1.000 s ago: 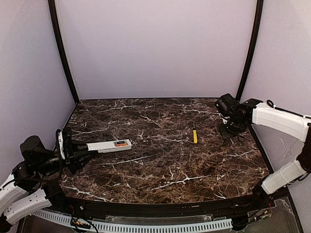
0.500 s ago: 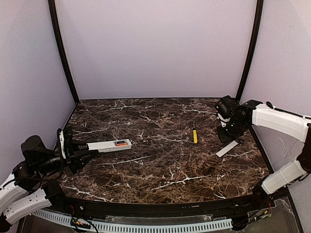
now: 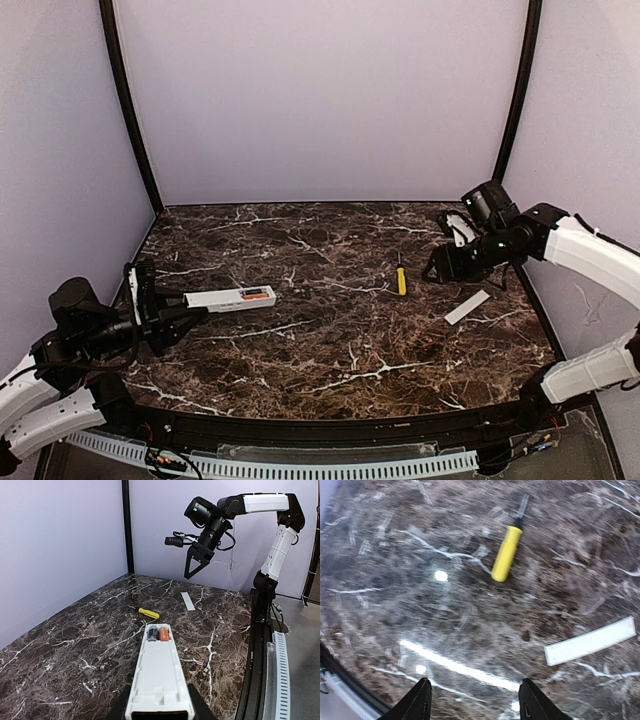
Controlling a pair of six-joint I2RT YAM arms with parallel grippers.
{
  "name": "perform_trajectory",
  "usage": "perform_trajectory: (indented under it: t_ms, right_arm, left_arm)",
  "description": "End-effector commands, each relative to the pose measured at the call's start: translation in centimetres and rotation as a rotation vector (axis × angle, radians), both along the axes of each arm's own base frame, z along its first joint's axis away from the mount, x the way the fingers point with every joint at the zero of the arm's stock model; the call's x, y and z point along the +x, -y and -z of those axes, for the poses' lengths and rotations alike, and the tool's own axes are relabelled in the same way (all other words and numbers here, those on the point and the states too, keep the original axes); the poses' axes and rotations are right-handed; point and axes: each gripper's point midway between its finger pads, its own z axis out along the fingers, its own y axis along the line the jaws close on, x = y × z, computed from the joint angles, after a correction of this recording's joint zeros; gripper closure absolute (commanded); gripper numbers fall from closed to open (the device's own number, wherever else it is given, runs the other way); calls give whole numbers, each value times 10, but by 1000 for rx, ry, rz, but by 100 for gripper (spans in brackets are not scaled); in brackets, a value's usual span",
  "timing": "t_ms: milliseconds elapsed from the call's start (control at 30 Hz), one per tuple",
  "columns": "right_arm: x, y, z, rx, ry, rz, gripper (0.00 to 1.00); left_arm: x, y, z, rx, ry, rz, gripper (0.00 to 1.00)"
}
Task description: Unload the batteries from the remote control
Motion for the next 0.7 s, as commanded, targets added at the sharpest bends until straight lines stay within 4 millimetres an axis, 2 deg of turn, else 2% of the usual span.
perform_trajectory:
  t_ms: [0, 67, 133, 233, 300, 467, 500, 533, 567, 600, 633, 667]
  right_arm:
    - [-21, -72, -67, 530, 15, -176, 34]
    - [-35, -89, -91, 706, 11, -253, 27]
    - [-45, -98, -106, 818, 0, -293, 19]
    - [-57, -110, -127, 924, 2, -347, 16]
    - [-64, -119, -134, 962, -19, -374, 15]
    - [-82, -143, -141, 1017, -90, -423, 14]
    - [-85, -148, -141, 1026, -105, -433, 13]
    - [-88, -152, -140, 1031, -123, -439, 12]
    - [-91, -156, -138, 1032, -141, -443, 10]
    - [-93, -159, -136, 1030, -159, -444, 9]
    - [-96, -163, -134, 1025, -175, -446, 6]
    - [-98, -166, -132, 1021, -188, -447, 5]
  left_arm:
    - [1, 12, -13, -67, 35, 44, 100]
    - [4, 17, -18, -81, 50, 56, 100]
    - [6, 24, -29, -109, 83, 82, 100]
    - [3, 35, -39, -148, 72, 143, 100]
    - [1, 43, -45, -171, 77, 194, 100]
    - [1, 63, -60, -212, 105, 278, 100]
    - [1, 70, -57, -204, 95, 300, 100]
    - [-2, 72, -65, -218, 123, 322, 100]
    - [-3, 79, -61, -211, 114, 340, 100]
    - [-5, 80, -69, -229, 139, 353, 100]
    - [-5, 85, -67, -225, 133, 367, 100]
    - [-7, 87, -73, -238, 156, 380, 100]
